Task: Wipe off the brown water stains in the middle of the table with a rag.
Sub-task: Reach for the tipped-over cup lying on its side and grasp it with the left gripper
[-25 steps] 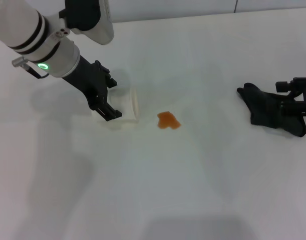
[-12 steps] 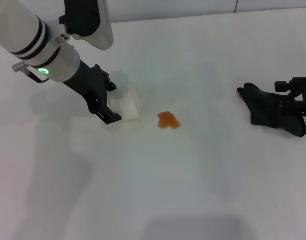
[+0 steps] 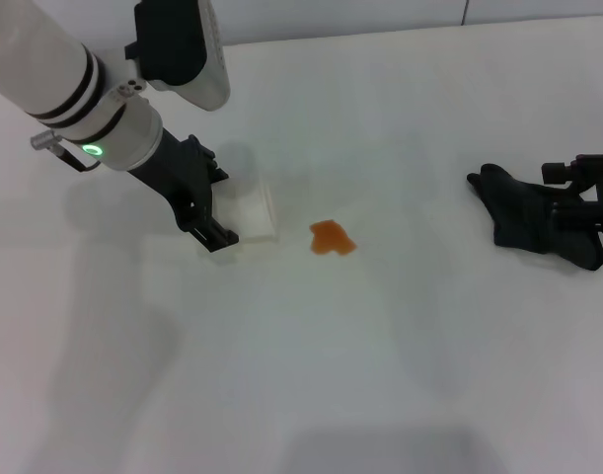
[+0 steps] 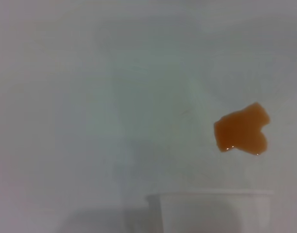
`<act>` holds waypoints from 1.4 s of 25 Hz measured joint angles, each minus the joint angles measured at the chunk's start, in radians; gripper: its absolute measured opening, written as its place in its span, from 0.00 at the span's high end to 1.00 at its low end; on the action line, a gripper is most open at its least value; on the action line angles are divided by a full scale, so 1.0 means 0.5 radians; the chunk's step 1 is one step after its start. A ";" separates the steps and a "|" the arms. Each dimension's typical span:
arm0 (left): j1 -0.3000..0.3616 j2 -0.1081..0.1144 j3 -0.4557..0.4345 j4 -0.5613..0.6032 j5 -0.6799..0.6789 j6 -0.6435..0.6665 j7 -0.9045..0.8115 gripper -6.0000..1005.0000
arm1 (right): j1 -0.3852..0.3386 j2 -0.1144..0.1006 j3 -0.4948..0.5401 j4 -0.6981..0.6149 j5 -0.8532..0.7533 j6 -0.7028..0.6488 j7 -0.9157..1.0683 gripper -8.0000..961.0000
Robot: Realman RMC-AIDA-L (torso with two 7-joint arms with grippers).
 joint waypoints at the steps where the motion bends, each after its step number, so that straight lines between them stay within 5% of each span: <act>1: 0.001 0.000 0.000 0.006 0.004 -0.004 -0.006 0.14 | -0.001 0.000 0.000 0.000 0.000 -0.001 0.000 0.32; 27: 0.005 0.000 0.000 0.085 0.039 -0.117 -0.113 0.14 | -0.003 0.003 0.000 0.000 0.000 -0.003 0.000 0.32; 35: -0.003 -0.001 0.000 0.084 0.048 -0.119 -0.122 0.30 | -0.002 0.000 0.000 0.000 0.000 -0.003 0.000 0.32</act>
